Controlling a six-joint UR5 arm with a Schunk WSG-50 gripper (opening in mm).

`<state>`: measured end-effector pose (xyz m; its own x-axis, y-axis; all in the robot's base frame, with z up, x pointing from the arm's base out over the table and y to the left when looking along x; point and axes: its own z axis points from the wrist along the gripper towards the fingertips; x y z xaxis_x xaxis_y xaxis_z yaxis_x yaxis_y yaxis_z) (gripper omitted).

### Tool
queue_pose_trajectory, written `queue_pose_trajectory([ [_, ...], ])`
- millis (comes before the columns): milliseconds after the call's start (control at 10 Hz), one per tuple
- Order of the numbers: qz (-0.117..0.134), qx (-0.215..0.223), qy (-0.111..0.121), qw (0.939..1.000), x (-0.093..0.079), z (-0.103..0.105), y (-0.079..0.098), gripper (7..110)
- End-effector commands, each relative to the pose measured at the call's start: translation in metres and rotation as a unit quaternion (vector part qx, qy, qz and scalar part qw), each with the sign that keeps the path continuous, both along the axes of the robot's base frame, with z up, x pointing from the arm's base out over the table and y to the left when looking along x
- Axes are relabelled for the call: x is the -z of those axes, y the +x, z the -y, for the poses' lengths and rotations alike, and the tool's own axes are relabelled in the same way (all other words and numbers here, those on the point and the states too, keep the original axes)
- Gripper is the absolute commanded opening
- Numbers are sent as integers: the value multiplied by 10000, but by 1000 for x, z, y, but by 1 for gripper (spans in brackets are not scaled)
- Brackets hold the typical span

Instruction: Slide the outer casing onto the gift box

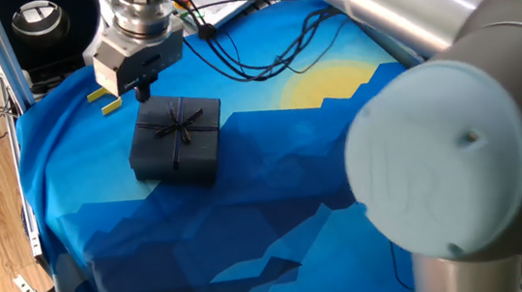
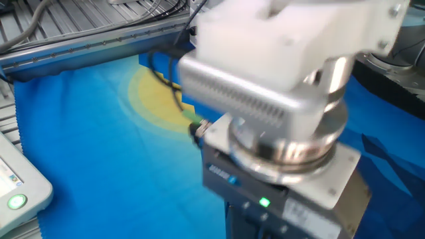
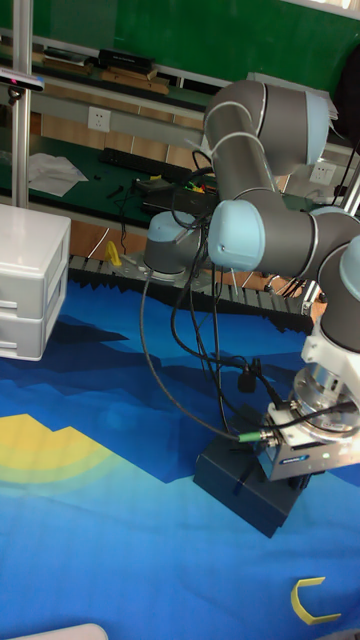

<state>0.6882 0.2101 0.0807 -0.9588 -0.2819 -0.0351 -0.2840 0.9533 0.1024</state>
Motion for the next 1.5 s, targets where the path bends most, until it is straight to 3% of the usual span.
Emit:
queue_pose_trajectory([
  [0,5,-36,5,10000,8,-2,13,7],
  [500,-408,-334,-122,9985,14,2,-8,7],
  [1000,-407,-377,-181,9983,25,5,-6,7],
  [1400,-449,-348,-227,9981,23,4,-6,7],
])
